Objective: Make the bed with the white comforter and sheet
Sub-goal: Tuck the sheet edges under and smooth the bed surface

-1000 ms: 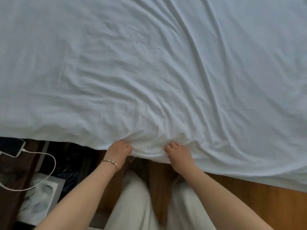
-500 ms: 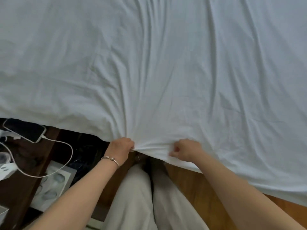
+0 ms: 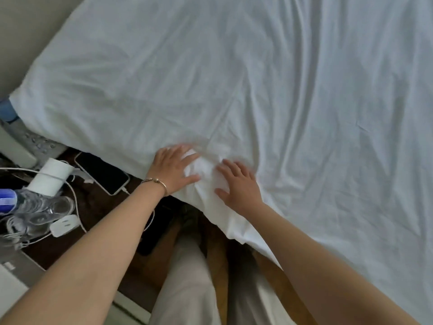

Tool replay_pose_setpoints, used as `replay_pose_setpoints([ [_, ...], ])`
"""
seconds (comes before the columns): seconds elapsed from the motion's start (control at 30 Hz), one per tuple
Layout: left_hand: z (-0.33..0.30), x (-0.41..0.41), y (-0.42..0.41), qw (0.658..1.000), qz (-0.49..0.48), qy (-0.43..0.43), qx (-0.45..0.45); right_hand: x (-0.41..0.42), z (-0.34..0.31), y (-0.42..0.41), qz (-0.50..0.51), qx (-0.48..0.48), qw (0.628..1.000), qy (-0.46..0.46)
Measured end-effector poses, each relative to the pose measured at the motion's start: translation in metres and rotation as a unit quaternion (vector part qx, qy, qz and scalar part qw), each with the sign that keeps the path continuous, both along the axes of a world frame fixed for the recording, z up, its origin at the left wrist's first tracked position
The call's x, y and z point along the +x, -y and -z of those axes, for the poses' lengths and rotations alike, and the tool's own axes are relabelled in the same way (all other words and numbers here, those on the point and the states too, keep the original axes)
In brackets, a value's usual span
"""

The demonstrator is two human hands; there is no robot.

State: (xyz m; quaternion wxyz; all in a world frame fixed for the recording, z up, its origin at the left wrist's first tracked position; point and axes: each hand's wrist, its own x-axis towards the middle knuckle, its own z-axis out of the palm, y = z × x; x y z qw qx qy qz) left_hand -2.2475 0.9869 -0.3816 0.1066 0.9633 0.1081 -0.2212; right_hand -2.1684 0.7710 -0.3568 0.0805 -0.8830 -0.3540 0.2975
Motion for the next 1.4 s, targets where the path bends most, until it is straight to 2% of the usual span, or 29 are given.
replay_pose_setpoints([
  [0.07, 0.002, -0.006, -0.045, 0.999, -0.038, -0.007, 0.012, 0.001, 0.005, -0.044, -0.033, 0.005, 0.999, -0.004],
  [0.13, 0.004, -0.012, -0.090, 0.989, -0.148, -0.021, 0.015, 0.003, 0.010, -0.090, -0.059, 0.001, 0.998, -0.010],
  [0.23, 0.003, -0.019, -0.153, 0.955, -0.289, -0.061, 0.004, 0.010, 0.017, -0.154, -0.089, 0.007, 0.996, -0.009],
  [0.37, 0.004, -0.012, -0.215, 0.905, -0.420, -0.027, -0.064, 0.030, 0.019, -0.227, -0.168, 0.028, 0.985, 0.006],
  [0.43, 0.004, -0.007, -0.236, 0.891, -0.448, -0.017, -0.073, 0.045, 0.022, -0.268, -0.209, 0.037, 0.977, 0.015],
  [0.53, 0.004, -0.003, -0.262, 0.897, -0.438, -0.015, -0.056, 0.066, 0.026, -0.332, -0.273, 0.045, 0.960, 0.048],
  [0.63, 0.007, -0.001, -0.280, 0.893, -0.447, 0.056, -0.006, 0.083, 0.025, -0.393, -0.321, 0.051, 0.943, 0.077],
  [0.7, 0.004, 0.001, -0.290, 0.863, -0.486, 0.136, 0.005, 0.090, 0.019, -0.429, -0.306, 0.060, 0.947, 0.080],
  [0.8, -0.003, 0.005, -0.313, 0.784, -0.577, 0.228, 0.030, 0.093, 0.010, -0.463, -0.298, 0.094, 0.946, 0.083],
  [0.87, -0.002, 0.005, -0.338, 0.758, -0.612, 0.224, 0.028, 0.096, 0.004, -0.480, -0.286, 0.122, 0.946, 0.093],
  [1.0, 0.005, -0.001, -0.369, 0.708, -0.660, 0.246, -0.057, 0.091, 0.000, -0.514, -0.255, 0.124, 0.949, 0.135],
  [1.13, -0.003, -0.010, -0.384, 0.738, -0.641, 0.203, -0.060, 0.079, -0.004, -0.545, -0.205, 0.109, 0.967, 0.104],
  [1.3, 0.006, -0.025, -0.419, 0.760, -0.630, 0.159, 0.008, 0.065, -0.018, -0.584, -0.252, 0.126, 0.955, 0.089],
  [1.4, 0.018, -0.028, -0.428, 0.762, -0.629, 0.150, 0.037, 0.061, -0.003, -0.592, -0.257, 0.141, 0.951, 0.098],
])
